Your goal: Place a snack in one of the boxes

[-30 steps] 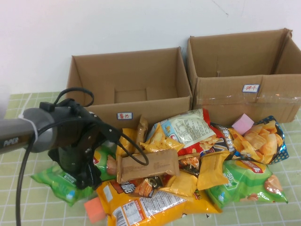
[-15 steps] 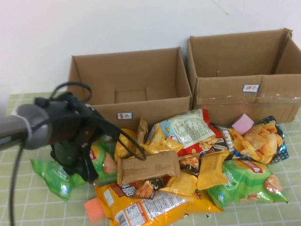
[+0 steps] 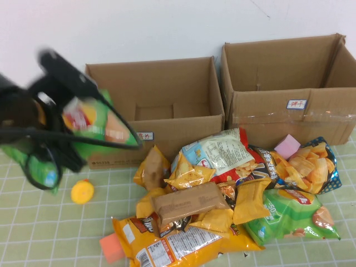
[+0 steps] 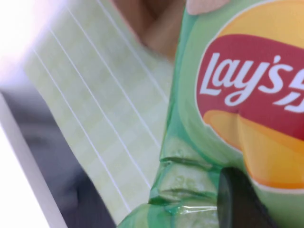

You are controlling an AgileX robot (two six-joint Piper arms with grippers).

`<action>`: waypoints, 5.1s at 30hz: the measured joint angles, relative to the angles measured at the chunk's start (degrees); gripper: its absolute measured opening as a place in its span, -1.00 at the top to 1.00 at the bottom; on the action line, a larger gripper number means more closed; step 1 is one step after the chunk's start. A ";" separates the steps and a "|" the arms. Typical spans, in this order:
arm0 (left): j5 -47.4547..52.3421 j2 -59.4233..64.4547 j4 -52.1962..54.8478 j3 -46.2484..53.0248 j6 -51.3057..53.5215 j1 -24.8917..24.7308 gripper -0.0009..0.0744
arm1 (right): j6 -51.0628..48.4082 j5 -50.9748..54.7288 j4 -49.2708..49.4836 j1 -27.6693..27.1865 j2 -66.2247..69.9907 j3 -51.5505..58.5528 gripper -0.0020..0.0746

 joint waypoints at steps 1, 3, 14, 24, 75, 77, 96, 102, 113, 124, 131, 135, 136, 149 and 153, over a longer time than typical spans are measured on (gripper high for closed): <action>-1.60 -1.77 0.00 0.00 0.00 0.00 0.55 | 0.00 0.00 0.00 0.00 0.00 0.00 0.95; -5.74 -4.65 -0.33 0.00 0.00 0.00 0.55 | 0.00 0.00 0.00 0.00 0.00 0.00 0.95; -42.31 1.99 0.01 0.00 -2.14 0.11 0.55 | 0.00 0.00 0.00 0.00 0.00 0.00 0.95; -51.64 25.65 0.13 -11.02 -6.61 6.36 0.55 | 0.00 0.00 0.00 0.00 0.00 0.00 0.95; -10.77 -42.79 -8.52 32.64 -12.17 7.38 0.98 | 0.00 0.00 0.00 0.00 0.00 0.00 0.95; -5.65 -43.40 -7.13 32.86 -13.91 7.38 0.98 | 0.00 0.00 0.00 0.00 0.00 0.00 0.95; -8.98 -65.68 -5.06 44.96 -12.77 8.05 0.98 | 0.00 0.00 0.00 0.00 0.00 0.00 0.95; -20.19 -75.12 -12.92 55.58 -8.34 15.79 0.98 | 0.00 0.00 0.00 0.00 0.00 0.00 0.95; -29.82 -79.13 -32.31 66.67 -2.87 33.79 0.98 | 0.00 0.00 0.00 0.00 0.00 0.00 0.95; -29.91 -79.13 -28.57 66.67 2.83 29.74 0.98 | 0.00 0.00 0.00 0.00 0.00 0.00 0.95; -29.91 -79.13 -28.20 66.67 16.24 25.86 0.98 | 0.00 0.00 0.00 0.00 0.00 0.00 0.95; -29.91 -79.13 -28.10 66.67 19.37 25.50 0.98 | 0.00 0.00 0.00 0.00 0.00 0.00 0.95; -29.91 -79.13 -28.10 66.67 19.61 25.50 0.98 | 0.00 0.00 0.00 0.00 0.00 0.00 0.95; -30.04 -79.13 -30.90 66.70 20.24 25.50 0.98 | 0.00 0.00 0.00 0.00 0.00 0.00 0.95; -30.03 -79.13 -31.18 66.80 20.24 25.50 0.98 | 0.00 0.00 0.00 0.00 0.00 0.00 0.95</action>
